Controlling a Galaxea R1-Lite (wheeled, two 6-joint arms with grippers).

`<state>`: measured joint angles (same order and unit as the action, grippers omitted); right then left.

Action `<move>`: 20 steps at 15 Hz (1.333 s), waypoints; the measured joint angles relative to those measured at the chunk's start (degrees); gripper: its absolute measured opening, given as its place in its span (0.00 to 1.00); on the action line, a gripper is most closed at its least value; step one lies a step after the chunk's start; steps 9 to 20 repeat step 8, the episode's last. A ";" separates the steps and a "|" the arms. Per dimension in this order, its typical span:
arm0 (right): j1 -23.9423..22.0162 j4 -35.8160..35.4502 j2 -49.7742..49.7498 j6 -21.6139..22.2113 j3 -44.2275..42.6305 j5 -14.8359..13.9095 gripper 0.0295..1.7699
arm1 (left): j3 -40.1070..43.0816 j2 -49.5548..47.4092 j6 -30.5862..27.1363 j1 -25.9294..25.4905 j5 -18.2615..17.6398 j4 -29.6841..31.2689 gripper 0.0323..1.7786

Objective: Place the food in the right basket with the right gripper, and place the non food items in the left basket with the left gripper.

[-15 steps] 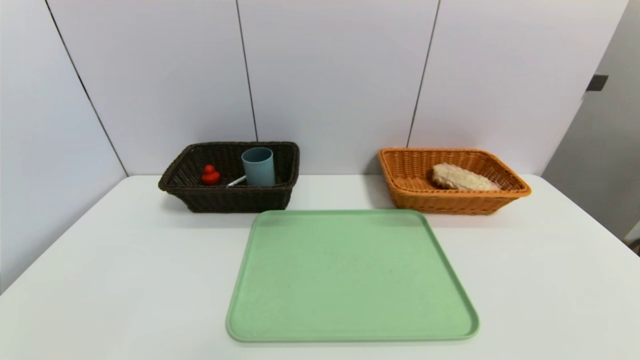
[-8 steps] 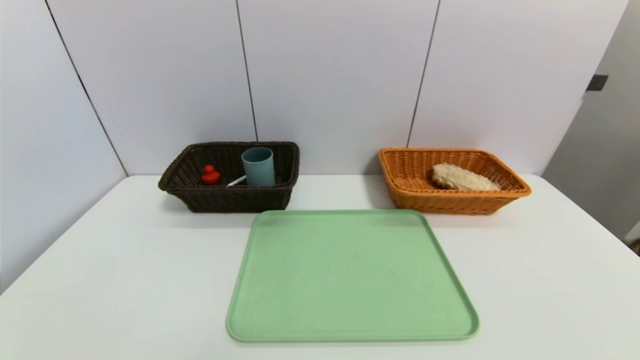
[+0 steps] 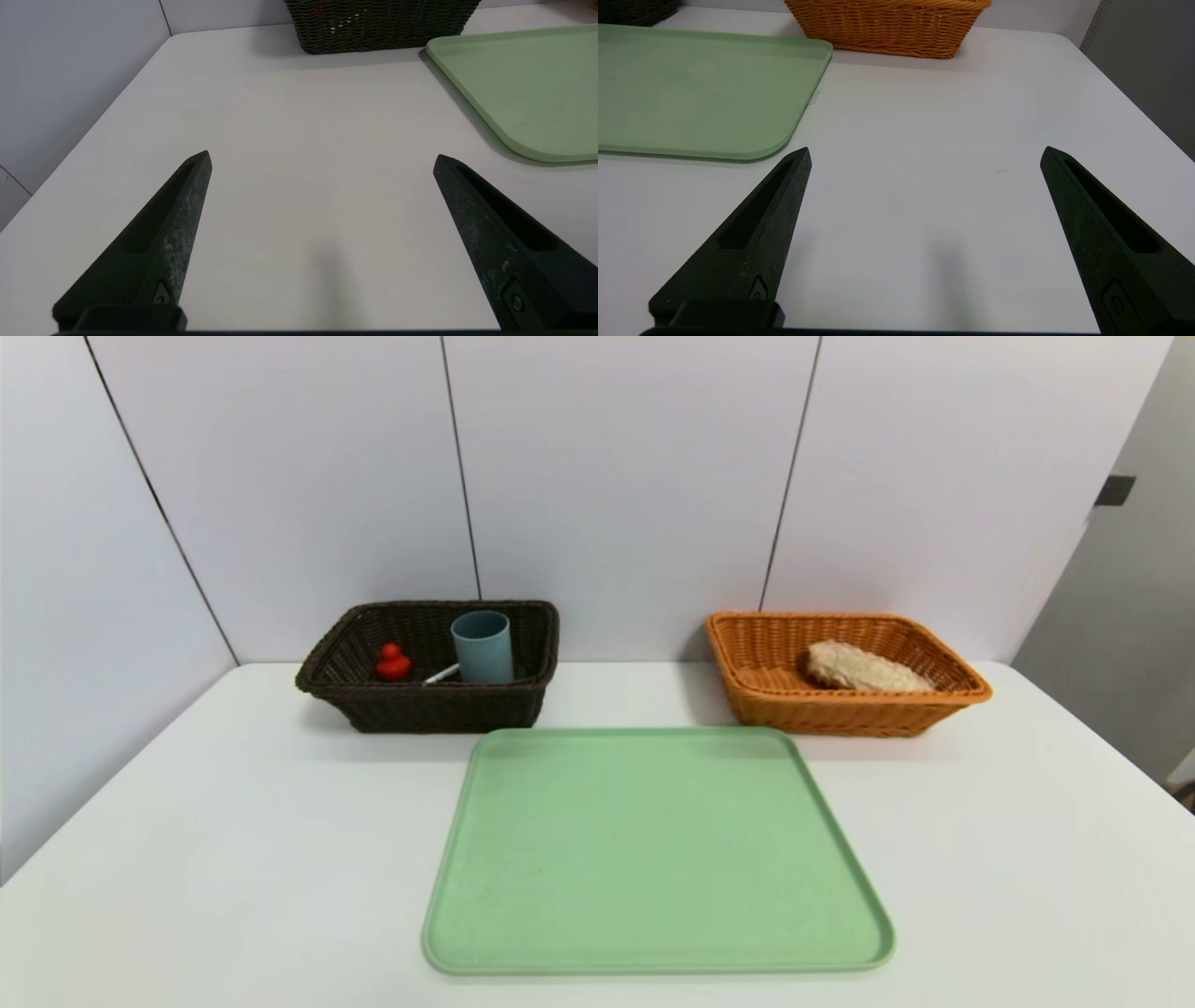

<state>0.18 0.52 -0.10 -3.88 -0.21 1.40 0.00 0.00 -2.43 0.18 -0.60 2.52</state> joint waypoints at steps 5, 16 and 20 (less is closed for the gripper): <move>-0.02 0.40 0.02 -0.11 -0.09 0.07 0.96 | 0.00 0.00 1.30 0.00 0.09 0.06 0.95; -0.02 -0.26 0.02 0.82 0.05 -0.39 0.96 | 0.00 0.00 1.28 0.00 0.07 0.09 0.95; -0.02 -0.26 0.02 0.82 0.05 -0.39 0.96 | 0.00 0.00 1.28 0.00 0.07 0.09 0.95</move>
